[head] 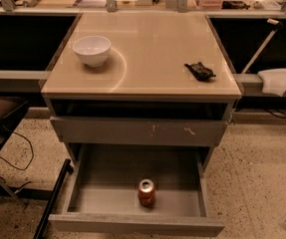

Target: Pick coke can from middle drawer and place on counter

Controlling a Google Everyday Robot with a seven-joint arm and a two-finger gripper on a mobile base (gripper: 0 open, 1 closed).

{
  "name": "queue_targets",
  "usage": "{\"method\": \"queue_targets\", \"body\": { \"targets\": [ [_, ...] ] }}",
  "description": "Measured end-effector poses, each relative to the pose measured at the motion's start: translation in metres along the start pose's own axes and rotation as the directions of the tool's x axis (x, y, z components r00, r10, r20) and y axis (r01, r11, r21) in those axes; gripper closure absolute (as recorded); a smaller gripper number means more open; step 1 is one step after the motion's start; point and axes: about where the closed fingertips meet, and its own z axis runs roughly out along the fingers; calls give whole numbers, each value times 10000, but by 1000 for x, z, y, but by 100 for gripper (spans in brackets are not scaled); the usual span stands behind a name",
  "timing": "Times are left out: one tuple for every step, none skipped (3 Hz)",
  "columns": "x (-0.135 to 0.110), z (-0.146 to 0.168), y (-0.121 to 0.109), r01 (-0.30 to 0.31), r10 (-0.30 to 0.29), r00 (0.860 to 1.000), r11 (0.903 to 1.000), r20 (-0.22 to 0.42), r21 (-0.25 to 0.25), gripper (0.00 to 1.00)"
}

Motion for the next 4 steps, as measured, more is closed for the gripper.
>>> {"method": "queue_targets", "body": {
  "targets": [
    [63, 65, 42, -1233, 1237, 9923, 9890, -10, -813, 0],
    [63, 65, 42, -1231, 1235, 9923, 9891, -9, -811, 0],
    [63, 74, 47, -1504, 1603, 9840, 9814, 776, -1195, 0],
    [57, 111, 71, -1620, 2296, 9324, 9559, 2791, -2452, 0]
  ]
}}
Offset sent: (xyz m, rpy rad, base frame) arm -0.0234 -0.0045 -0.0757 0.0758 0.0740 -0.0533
